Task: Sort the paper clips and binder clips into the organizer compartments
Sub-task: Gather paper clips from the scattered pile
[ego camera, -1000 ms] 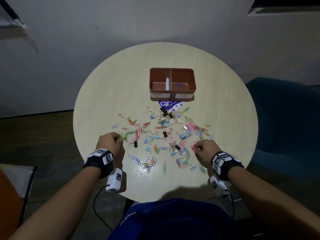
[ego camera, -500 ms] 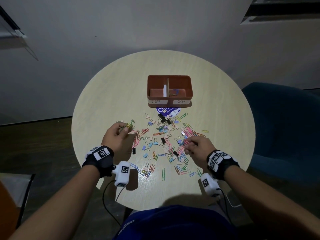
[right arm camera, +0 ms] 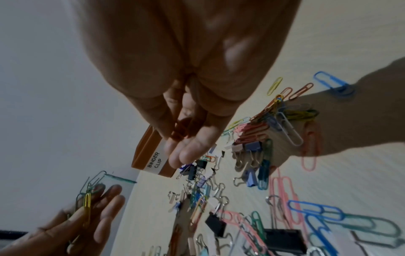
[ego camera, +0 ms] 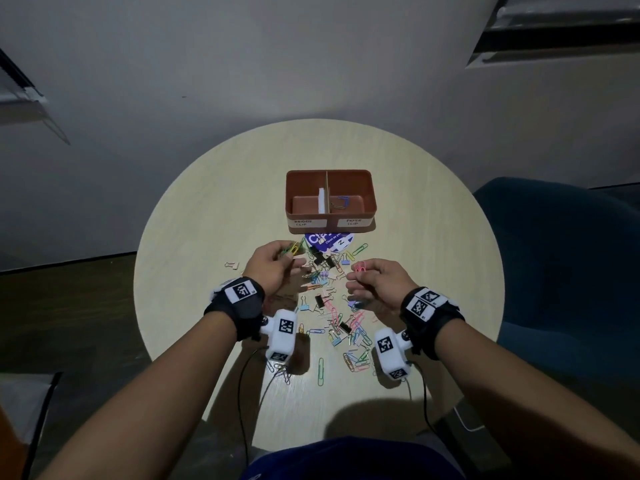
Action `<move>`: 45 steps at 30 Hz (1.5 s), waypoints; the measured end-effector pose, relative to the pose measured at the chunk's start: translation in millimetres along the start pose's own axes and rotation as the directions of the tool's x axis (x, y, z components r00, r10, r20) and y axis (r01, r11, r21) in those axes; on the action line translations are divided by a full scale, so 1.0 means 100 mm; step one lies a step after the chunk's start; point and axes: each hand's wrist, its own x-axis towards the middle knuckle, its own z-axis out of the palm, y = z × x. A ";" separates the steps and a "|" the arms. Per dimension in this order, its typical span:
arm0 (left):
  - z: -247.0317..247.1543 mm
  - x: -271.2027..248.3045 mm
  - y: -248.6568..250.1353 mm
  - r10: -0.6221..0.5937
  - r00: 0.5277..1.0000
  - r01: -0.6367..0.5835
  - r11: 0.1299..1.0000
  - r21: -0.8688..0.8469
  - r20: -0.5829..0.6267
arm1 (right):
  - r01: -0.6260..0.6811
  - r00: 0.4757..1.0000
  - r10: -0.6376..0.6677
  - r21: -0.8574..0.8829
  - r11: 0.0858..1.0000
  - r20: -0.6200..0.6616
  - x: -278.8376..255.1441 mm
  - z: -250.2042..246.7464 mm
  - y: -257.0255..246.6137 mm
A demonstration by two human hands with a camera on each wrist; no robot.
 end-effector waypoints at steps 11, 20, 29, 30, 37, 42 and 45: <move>0.41 0.46 0.49 -0.018 1.000 0.018 1.000 0.022 0.008 | 0.041 0.999 -0.041 -0.025 0.999 -0.006 0.32 -0.10 -0.54; 0.57 1.00 0.71 -0.045 0.998 0.056 0.959 0.279 -0.047 | 0.085 0.990 -0.110 -0.238 0.967 -0.094 0.78 -0.05 -1.02; 0.77 1.32 0.82 -0.022 1.000 0.027 0.897 0.442 -0.016 | 0.118 0.978 -0.153 -0.225 0.967 -0.141 1.16 -0.05 -1.08; 0.78 1.32 0.82 -0.005 1.000 0.009 0.882 0.472 -0.009 | 0.120 0.978 -0.152 -0.213 0.970 -0.143 1.17 -0.06 -1.07; 0.76 1.34 0.75 0.017 1.000 -0.022 0.916 0.399 0.016 | 0.162 0.974 -0.182 -0.144 0.976 -0.133 1.09 -0.07 -1.05; 0.69 1.16 0.81 0.068 0.997 -0.057 0.943 0.328 -0.023 | 0.169 0.973 -0.190 -0.156 0.973 -0.130 0.94 -0.08 -1.00; 0.53 0.91 0.76 0.116 0.993 -0.095 0.916 0.389 -0.031 | 0.146 0.976 -0.173 -0.195 0.970 -0.133 0.72 -0.10 -0.87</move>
